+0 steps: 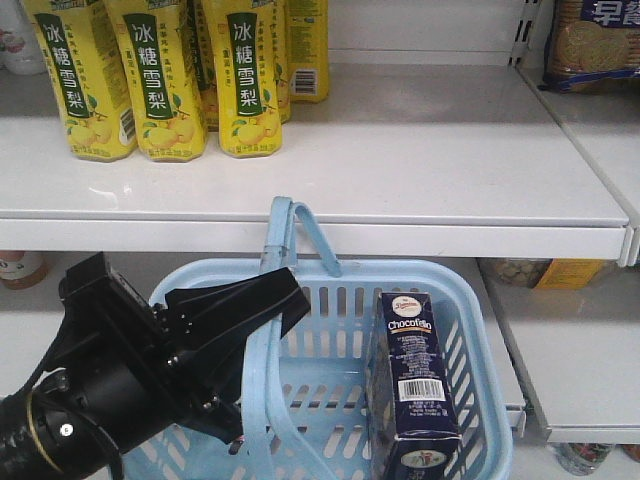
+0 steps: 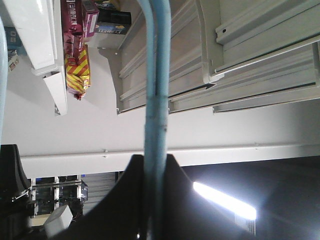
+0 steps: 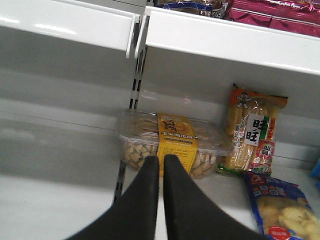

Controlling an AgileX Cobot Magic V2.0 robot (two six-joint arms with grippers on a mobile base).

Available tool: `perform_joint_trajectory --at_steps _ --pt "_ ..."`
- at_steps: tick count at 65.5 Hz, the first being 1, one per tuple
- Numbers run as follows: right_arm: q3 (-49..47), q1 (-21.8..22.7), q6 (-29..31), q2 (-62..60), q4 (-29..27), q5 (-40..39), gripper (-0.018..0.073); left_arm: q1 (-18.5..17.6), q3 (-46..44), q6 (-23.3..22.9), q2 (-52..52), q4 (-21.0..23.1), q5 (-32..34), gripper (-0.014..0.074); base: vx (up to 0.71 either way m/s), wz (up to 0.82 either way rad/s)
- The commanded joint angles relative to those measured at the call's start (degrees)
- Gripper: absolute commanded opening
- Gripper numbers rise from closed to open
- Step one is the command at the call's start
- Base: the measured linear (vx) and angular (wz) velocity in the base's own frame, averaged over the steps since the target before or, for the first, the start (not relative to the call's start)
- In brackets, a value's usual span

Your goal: Left arm holds basket, right arm returns cookies

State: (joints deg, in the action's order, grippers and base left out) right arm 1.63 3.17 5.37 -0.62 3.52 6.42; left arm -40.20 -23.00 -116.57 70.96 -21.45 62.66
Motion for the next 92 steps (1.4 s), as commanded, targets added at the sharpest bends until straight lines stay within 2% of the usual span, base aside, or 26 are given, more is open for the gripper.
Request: perform_joint_trajectory --at_steps 1,7,14,54,80,92 --pt "1.0 0.21 -2.09 -0.77 -3.52 -4.15 -0.0006 -0.27 -1.67 0.24 -1.64 3.04 6.94 0.0 0.0 0.0" --pt "1.0 0.21 -2.9 -0.77 -7.75 -4.15 -0.0006 -0.27 -1.67 0.24 -1.64 3.04 6.94 0.0 0.0 0.0" --pt "1.0 0.21 -2.85 -0.77 -9.46 -4.15 -0.0006 -0.27 -1.67 0.24 -1.64 3.04 6.94 0.0 0.0 0.0" --pt "1.0 0.21 -4.79 -0.77 -11.19 -7.69 -0.0006 -0.27 -1.67 0.24 -1.64 3.04 6.94 0.0 0.0 0.0" --pt "1.0 0.21 -4.79 -0.77 -11.52 -18.77 -0.0006 -0.27 -1.67 0.24 -1.64 3.04 6.94 0.0 0.0 0.0" --pt "0.7 0.21 -6.93 -0.77 -11.65 -22.15 -0.0006 -0.27 -1.67 0.24 -1.64 3.04 6.94 0.0 0.0 0.0"
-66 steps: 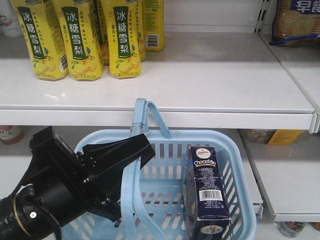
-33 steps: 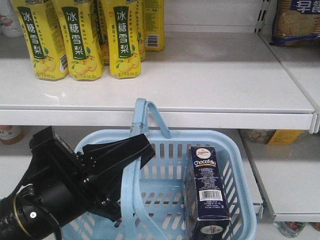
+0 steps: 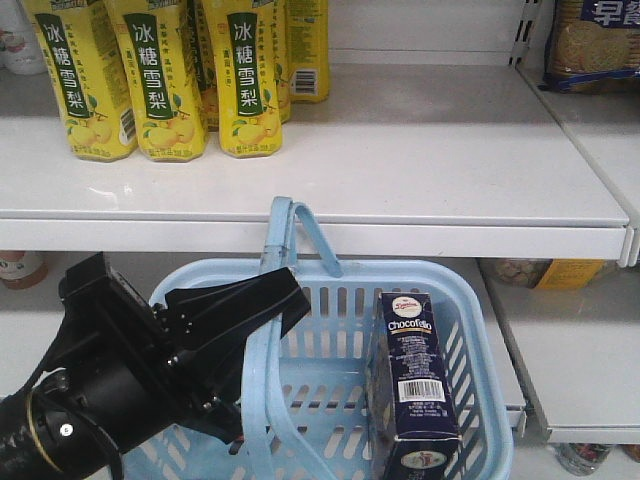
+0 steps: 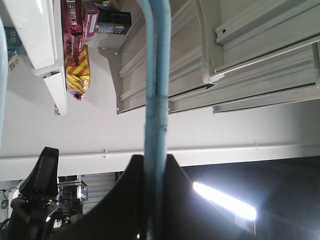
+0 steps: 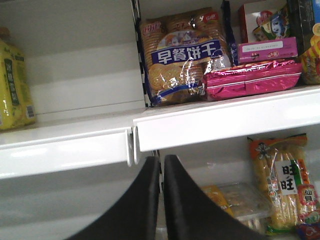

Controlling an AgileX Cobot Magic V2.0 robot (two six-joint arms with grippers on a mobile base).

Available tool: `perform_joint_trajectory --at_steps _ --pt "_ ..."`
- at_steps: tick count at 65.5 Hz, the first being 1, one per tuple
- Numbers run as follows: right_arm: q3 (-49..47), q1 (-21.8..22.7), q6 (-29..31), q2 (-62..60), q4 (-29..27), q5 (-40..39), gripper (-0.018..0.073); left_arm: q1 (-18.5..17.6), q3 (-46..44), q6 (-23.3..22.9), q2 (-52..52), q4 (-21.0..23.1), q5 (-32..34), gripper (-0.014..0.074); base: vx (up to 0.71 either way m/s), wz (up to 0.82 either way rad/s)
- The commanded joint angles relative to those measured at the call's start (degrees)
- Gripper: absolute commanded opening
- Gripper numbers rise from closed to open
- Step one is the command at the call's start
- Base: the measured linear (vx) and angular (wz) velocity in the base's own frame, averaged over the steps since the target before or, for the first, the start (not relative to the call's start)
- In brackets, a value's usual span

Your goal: Left arm holds basket, right arm returns cookies

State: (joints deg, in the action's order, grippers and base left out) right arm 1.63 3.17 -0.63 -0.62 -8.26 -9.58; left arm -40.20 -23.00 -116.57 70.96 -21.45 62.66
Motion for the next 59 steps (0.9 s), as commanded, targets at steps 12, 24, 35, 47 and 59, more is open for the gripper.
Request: perform_joint_trajectory --at_steps 12,24,35,47,59 --pt "-3.36 0.21 -0.93 -0.77 0.18 -7.32 -0.0006 -0.27 -1.67 0.24 -1.64 3.04 6.94 0.0 0.0 0.0" --pt "-10.89 0.21 -0.23 -0.51 0.38 -7.32 -0.0006 -0.27 -1.67 0.24 -1.64 3.04 6.94 0.0 0.0 0.0" --pt "-19.82 0.21 3.32 3.82 0.8 -7.21 -0.0006 -0.27 -1.67 0.24 -1.64 3.04 6.94 0.0 0.0 0.0" --pt "-30.98 0.21 3.42 12.32 0.84 -3.98 -0.0006 -0.27 -1.67 0.24 -1.64 3.04 6.94 0.0 0.0 0.0" --pt "-44.28 0.04 3.42 21.05 0.84 1.38 -0.0002 -0.27 -1.67 0.24 -1.64 3.04 6.94 0.0 0.0 0.0"
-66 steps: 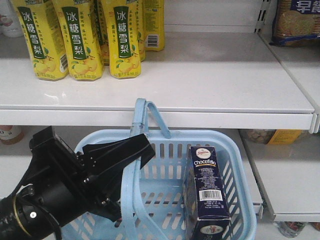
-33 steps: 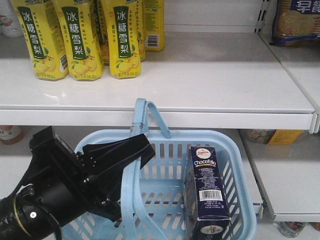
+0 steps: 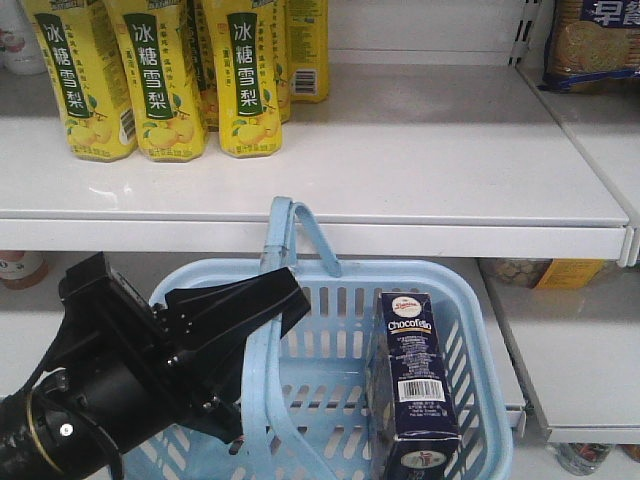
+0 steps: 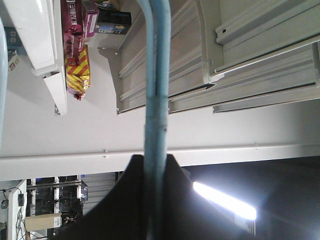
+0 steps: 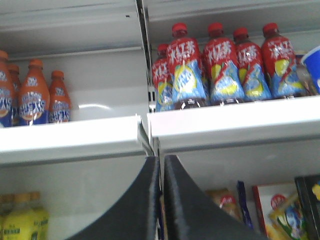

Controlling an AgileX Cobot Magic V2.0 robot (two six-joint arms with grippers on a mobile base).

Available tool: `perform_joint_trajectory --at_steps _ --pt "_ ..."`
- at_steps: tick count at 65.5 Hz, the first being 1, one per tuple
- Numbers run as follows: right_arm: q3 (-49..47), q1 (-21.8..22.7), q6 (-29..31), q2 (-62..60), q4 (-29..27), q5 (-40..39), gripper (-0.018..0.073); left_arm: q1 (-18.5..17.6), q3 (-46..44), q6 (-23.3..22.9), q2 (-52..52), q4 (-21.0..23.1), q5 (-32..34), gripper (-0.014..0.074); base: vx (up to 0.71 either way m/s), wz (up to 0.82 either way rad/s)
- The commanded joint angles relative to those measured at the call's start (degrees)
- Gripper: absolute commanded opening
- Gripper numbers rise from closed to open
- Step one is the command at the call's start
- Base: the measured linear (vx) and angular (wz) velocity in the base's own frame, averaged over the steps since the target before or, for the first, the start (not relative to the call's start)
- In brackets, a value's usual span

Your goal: Left arm holds basket, right arm returns cookies

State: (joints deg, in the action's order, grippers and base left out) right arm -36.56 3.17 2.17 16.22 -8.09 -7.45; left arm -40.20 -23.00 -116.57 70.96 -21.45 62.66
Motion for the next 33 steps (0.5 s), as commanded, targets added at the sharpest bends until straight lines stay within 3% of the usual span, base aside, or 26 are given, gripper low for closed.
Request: perform_joint_trajectory --at_steps 1,8,22,33 --pt "-7.57 -0.13 0.62 5.16 0.68 -0.13 -0.0002 -0.27 -1.67 0.24 -1.64 3.04 6.94 0.0 0.0 0.0" --pt "-15.21 -2.76 0.62 10.25 0.68 4.36 0.0 -0.27 -1.67 0.24 -1.64 3.04 6.94 0.0 0.0 0.0" --pt "-26.94 -9.56 0.62 19.62 0.68 20.59 0.0013 -0.27 -1.67 0.24 -1.64 3.04 6.94 0.0 0.0 0.0" --pt "-30.87 -10.66 0.57 25.11 -0.32 33.2 0.009 -0.27 -1.67 0.24 -1.64 3.04 6.94 0.0 0.0 0.0"
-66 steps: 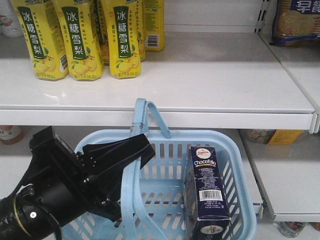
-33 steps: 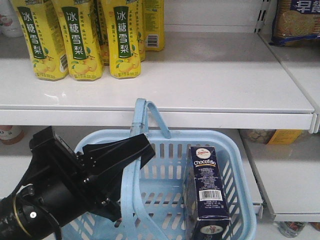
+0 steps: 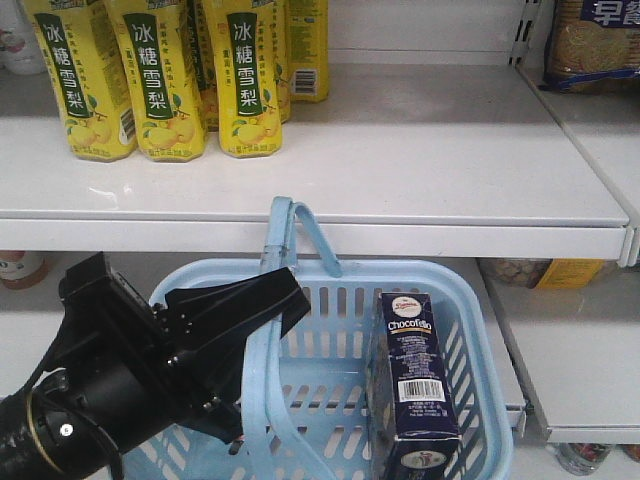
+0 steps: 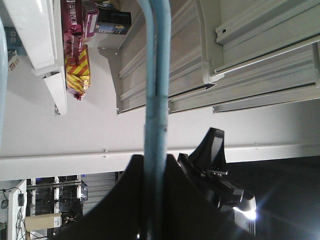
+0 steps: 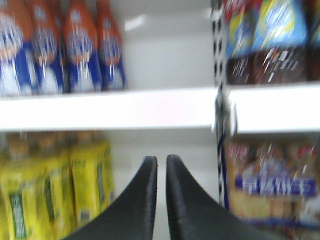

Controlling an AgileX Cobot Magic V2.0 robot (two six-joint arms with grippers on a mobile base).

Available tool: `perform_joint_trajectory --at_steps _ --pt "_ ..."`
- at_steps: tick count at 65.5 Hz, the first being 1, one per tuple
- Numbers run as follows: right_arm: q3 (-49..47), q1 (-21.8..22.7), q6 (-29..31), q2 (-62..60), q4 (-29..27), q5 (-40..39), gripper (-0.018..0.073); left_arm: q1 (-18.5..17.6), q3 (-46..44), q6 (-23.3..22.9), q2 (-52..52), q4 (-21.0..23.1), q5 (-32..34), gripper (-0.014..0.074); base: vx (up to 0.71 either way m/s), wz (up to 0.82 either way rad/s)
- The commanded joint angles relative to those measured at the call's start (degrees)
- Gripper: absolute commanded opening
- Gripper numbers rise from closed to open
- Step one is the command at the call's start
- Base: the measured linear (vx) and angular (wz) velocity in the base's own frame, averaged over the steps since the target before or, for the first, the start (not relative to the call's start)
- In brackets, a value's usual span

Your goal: Left arm holds basket, right arm returns cookies

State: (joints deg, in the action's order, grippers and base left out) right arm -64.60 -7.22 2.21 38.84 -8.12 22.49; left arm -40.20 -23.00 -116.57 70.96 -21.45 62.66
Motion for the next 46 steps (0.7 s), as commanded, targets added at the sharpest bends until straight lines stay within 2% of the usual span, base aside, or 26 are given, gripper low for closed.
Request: perform_joint_trajectory --at_steps 1,7,12,25,31,37,46 --pt "-2.98 -0.27 0.52 2.82 -0.41 4.28 0.0101 -0.27 -1.67 0.24 -1.64 3.04 6.94 0.0 0.0 0.0" --pt "-3.01 -0.27 0.27 4.51 -1.52 10.54 0.0196 -0.27 -1.67 0.24 -1.64 3.04 6.94 0.0 0.0 0.0" --pt "-3.01 -0.27 0.0 5.55 -2.85 15.84 0.0309 -0.27 -1.67 0.24 -1.64 3.04 6.94 0.0 0.0 0.0" --pt "-2.84 -0.27 -4.63 7.03 -4.34 29.92 0.0557 -0.27 -1.67 0.24 -1.64 3.04 6.94 0.0 0.0 0.0" --pt "-2.84 -0.27 -6.18 7.65 -4.39 35.3 0.0607 -0.27 -1.67 0.24 -1.64 3.04 6.94 0.0 0.0 0.0" --pt "-2.84 -0.54 -6.85 7.77 -5.8 38.35 0.0609 -0.27 -1.67 0.24 -1.64 3.04 6.94 0.0 0.0 0.0" --pt "-2.84 -5.2 -7.52 9.05 -5.92 38.84 0.0598 -0.27 -1.67 0.24 -1.64 3.04 6.94 0.0 0.0 0.0"
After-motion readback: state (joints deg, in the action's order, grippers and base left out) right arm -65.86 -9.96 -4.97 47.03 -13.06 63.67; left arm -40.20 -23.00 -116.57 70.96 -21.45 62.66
